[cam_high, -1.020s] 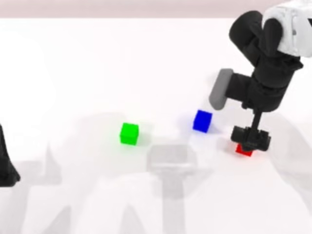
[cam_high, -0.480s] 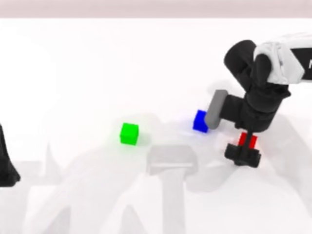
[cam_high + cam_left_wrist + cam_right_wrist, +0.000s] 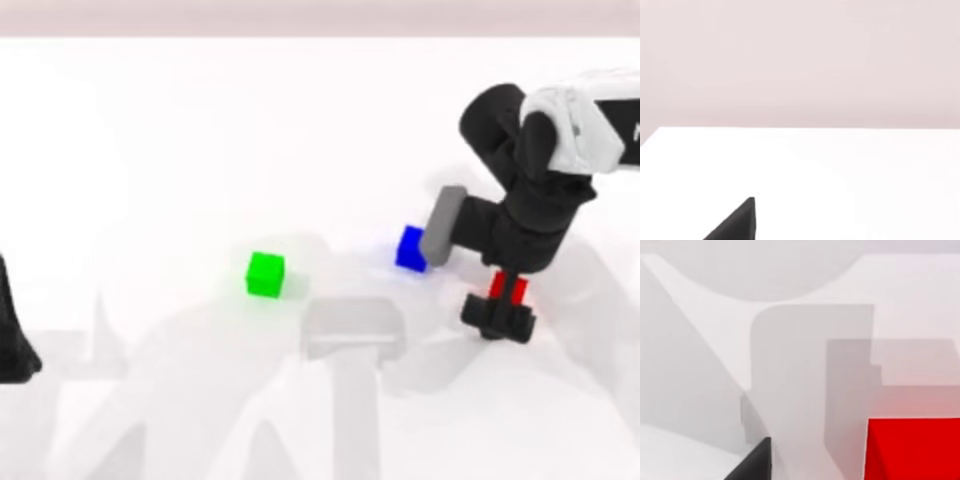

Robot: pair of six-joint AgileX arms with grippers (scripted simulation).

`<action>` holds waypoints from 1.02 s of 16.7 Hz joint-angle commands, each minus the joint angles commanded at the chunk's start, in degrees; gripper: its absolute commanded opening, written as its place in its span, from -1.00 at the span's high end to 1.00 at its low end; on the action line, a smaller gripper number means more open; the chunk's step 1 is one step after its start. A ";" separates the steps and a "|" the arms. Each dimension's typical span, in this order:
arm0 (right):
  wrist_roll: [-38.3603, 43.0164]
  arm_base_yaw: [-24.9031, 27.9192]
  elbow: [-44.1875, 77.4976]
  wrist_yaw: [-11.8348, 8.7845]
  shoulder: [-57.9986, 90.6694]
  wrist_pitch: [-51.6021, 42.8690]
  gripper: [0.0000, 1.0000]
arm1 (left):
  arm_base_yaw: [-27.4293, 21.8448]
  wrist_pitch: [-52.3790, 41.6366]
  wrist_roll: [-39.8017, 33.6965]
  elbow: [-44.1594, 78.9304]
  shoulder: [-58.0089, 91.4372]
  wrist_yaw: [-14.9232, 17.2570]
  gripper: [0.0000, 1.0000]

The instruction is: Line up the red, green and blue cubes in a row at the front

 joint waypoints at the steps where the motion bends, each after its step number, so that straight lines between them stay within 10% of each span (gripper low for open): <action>1: 0.00 0.00 0.00 0.00 0.00 0.00 0.06 | 0.00 0.00 0.00 0.00 0.00 0.00 -1.00; 7: 0.00 0.00 0.00 0.00 0.00 0.00 0.96 | 0.00 0.00 0.00 0.00 0.00 0.00 -1.00; 17: 1.30 0.08 0.71 -1.10 -2.97 -2.45 1.00 | 0.00 0.00 0.00 0.00 0.00 0.00 -1.00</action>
